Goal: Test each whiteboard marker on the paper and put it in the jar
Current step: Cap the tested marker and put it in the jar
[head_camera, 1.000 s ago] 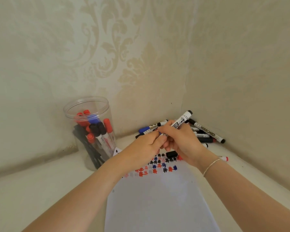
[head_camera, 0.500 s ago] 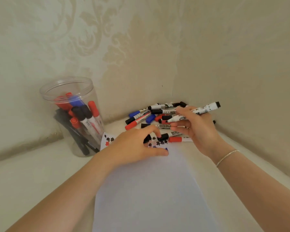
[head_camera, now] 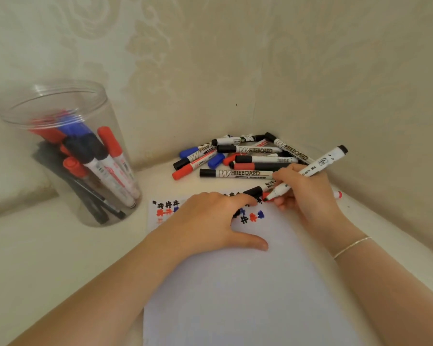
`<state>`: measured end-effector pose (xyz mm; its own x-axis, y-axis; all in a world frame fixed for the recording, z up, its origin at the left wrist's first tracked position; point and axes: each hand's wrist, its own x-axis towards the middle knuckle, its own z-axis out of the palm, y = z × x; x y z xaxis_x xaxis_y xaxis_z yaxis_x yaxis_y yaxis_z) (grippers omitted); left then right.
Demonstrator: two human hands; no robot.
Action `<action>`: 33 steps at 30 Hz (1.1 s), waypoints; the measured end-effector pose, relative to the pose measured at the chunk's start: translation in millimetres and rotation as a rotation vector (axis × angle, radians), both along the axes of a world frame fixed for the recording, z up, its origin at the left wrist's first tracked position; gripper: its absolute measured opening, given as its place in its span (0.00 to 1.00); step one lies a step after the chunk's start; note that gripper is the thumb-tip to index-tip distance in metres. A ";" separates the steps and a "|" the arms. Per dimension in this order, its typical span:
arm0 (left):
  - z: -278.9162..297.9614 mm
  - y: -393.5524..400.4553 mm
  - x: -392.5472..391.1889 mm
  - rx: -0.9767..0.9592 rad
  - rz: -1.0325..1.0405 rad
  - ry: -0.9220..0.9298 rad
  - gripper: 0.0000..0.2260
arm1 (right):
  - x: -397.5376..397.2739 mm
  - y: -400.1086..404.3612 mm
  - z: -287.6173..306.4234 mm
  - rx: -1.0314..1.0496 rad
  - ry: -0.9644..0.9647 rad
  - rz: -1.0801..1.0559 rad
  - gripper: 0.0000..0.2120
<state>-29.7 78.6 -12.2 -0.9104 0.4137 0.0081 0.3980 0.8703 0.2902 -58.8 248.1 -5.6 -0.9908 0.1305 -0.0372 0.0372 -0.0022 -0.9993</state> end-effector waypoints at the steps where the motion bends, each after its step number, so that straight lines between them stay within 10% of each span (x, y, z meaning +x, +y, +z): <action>1: 0.0 2.2 -1.7 -0.005 0.002 -0.003 0.36 | 0.1 1.8 -1.7 0.035 0.008 -0.034 0.10; 33: -0.5 -1.0 -3.7 -0.096 0.016 0.038 0.36 | -4.2 -2.6 -22.7 0.283 0.159 -0.164 0.10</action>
<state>-33.4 77.6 -12.7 -0.9169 0.3992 0.0038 0.3926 0.8999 0.1897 -63.1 245.6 -28.3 -0.9464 0.2708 0.1761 -0.0967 0.2827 -0.9543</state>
